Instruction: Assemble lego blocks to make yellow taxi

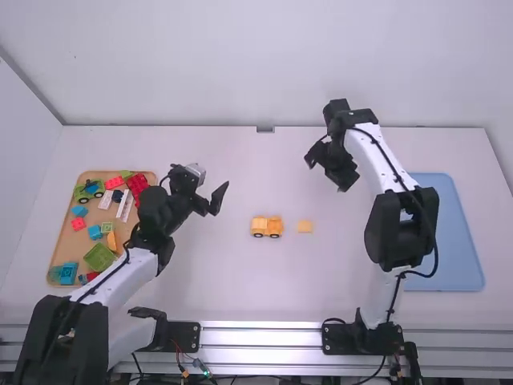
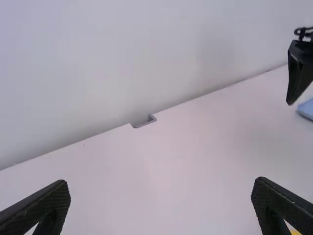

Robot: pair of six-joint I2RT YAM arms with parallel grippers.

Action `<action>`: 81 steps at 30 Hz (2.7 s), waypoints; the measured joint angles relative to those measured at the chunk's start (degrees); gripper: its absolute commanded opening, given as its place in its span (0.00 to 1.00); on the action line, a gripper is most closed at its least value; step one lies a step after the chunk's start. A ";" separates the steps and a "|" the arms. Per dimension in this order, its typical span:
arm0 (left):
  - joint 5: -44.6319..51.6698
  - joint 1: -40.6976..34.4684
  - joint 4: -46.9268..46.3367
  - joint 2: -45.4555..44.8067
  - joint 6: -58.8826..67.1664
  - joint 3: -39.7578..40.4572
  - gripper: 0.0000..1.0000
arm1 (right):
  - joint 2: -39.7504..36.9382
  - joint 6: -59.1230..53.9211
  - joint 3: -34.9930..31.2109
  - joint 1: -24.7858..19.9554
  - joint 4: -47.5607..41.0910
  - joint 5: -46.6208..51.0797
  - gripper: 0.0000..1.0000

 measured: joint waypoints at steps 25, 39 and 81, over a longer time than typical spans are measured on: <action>14.01 0.02 0.04 0.00 3.15 0.00 0.99 | 0.00 -108.37 -7.17 -8.83 2.29 -47.54 0.99; 38.82 0.00 -5.60 18.18 28.96 2.49 0.99 | 0.00 -133.90 -23.56 -8.81 12.33 -55.15 0.98; 37.68 -8.35 -7.28 36.89 35.82 13.20 0.99 | 0.00 -126.75 -57.86 -11.45 62.01 -53.33 0.61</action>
